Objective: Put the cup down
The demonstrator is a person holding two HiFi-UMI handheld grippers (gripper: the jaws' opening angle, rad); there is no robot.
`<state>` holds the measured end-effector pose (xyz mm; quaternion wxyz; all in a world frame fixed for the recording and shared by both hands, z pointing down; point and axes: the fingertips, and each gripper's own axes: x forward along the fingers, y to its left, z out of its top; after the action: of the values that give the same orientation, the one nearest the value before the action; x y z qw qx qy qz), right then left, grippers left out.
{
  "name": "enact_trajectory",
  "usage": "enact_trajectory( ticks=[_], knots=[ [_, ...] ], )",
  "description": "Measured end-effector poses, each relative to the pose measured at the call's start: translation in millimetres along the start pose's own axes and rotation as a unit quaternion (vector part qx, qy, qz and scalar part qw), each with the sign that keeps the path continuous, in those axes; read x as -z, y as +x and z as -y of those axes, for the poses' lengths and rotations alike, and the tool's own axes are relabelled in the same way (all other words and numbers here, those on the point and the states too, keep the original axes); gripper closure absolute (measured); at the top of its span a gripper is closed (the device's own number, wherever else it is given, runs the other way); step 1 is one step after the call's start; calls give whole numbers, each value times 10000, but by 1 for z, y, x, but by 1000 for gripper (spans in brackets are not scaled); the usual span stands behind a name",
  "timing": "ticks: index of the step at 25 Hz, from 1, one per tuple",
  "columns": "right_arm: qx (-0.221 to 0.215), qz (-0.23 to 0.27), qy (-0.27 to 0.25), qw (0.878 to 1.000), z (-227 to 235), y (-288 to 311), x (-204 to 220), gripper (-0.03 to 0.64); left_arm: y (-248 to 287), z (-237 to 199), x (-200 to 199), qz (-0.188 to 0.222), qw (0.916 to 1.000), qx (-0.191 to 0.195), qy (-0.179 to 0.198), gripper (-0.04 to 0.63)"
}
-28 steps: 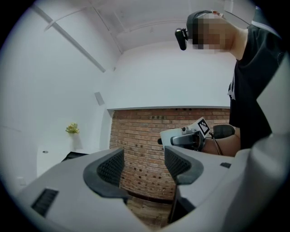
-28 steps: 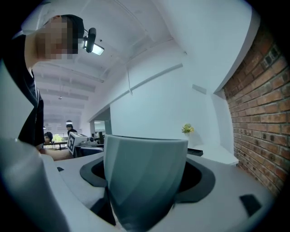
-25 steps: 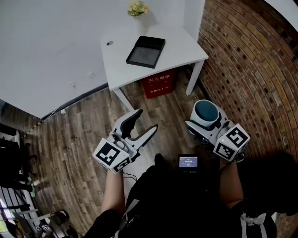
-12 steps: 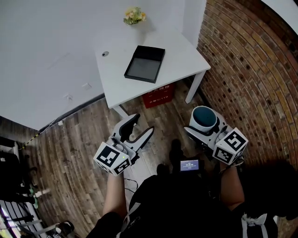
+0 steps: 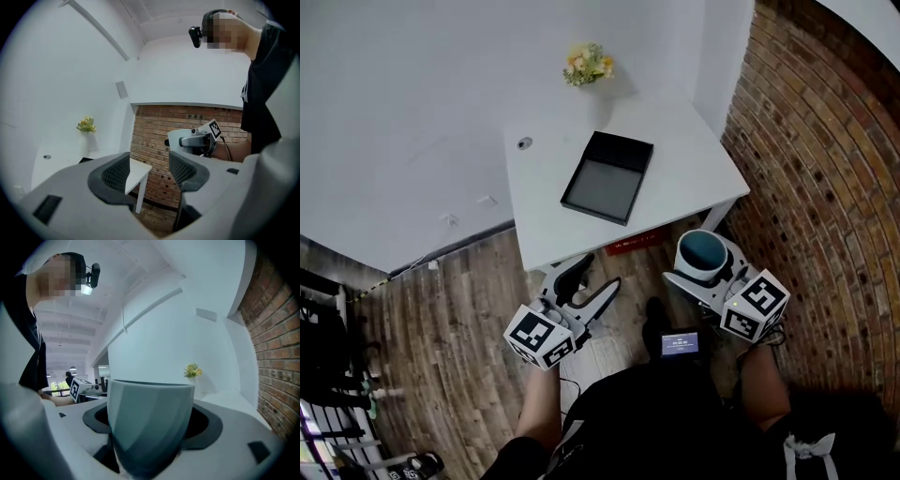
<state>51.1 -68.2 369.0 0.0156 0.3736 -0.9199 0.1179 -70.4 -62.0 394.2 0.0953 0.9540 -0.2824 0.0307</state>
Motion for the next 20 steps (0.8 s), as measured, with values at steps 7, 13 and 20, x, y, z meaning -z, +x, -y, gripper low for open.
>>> enact_trajectory(
  ticks=[7, 13, 20],
  knots=[
    [-370, -58, 40, 9993, 88, 50, -30, 213, 71, -65, -27, -2, 9992, -392, -53, 330],
    [-645, -66, 66, 9979, 140, 83, -47, 213, 111, -98, -45, 65, 9981, -605, -34, 330],
    [-887, -122, 78, 9960, 156, 111, -52, 213, 124, -120, -52, 166, 9972, -718, -139, 330]
  ],
)
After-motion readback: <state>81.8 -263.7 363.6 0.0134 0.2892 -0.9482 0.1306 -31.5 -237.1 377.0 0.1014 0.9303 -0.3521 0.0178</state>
